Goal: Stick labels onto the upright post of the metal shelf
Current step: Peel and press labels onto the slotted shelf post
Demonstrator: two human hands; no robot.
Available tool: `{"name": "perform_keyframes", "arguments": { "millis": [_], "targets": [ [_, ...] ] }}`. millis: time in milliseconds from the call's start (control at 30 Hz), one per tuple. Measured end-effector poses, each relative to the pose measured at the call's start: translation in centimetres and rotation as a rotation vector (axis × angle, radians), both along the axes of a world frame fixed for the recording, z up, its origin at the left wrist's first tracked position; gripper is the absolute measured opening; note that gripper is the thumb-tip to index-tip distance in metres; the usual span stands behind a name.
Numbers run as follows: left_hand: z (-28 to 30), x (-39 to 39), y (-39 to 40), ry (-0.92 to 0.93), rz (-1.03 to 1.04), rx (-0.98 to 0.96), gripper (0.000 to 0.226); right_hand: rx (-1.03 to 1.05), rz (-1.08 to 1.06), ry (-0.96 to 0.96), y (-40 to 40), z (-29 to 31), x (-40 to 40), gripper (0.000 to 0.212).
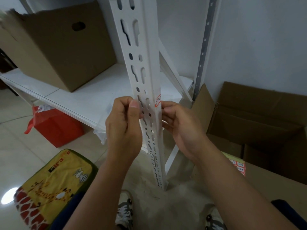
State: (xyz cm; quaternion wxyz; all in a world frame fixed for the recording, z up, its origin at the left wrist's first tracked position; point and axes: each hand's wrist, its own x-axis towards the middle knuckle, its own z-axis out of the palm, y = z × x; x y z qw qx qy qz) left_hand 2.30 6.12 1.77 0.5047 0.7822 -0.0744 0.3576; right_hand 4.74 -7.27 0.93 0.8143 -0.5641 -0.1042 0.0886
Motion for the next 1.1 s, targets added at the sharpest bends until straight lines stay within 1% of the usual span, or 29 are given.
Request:
{"name": "perform_keyframes", "arguments": {
  "millis": [100,167,267,400,500,567,633,700,800,933,1100],
  "targets": [
    [-0.6,0.3,0.6,0.064,0.03,-0.057,0.02,-0.031,-0.022,-0.008,0.2,0.1,0.0,0.032],
    [-0.9,0.7,1.2,0.112,0.087,-0.114,0.02,-0.058,-0.04,-0.023,0.2,0.0,0.0,0.031],
    [-1.2,1.6,2.5,0.212,0.159,-0.182,0.016,-0.058,-0.062,-0.032,0.3,-0.1,-0.1,0.031],
    [-2.3,2.9,4.7,0.398,0.163,-0.182,0.014,-0.068,-0.083,-0.061,0.5,-0.3,-0.1,0.031],
    [-3.2,4.1,5.6,0.518,0.172,-0.193,0.009,-0.065,-0.093,-0.062,0.5,-0.4,-0.1,0.03],
    [-3.7,4.8,5.7,0.579,0.172,-0.191,0.019,-0.065,-0.103,-0.062,0.7,-0.3,-0.1,0.03],
    [-4.1,5.4,5.5,0.618,0.187,-0.166,0.033,-0.068,-0.109,-0.067,0.8,-0.3,0.0,0.03],
    [-4.3,5.7,5.3,0.634,0.2,-0.112,0.041,-0.07,-0.112,-0.076,0.9,-0.4,-0.1,0.031],
    [-4.7,6.1,5.2,0.626,0.208,-0.042,0.038,-0.091,-0.132,-0.087,1.0,-0.4,-0.2,0.035],
    [-5.3,6.9,5.3,0.651,0.16,-0.035,0.036,-0.183,-0.178,-0.133,1.3,-0.4,-0.3,0.027],
    [-5.5,7.4,5.2,0.672,0.163,0.134,0.029,-0.227,-0.204,-0.221,1.3,0.0,-0.8,0.023]
  ]
}}
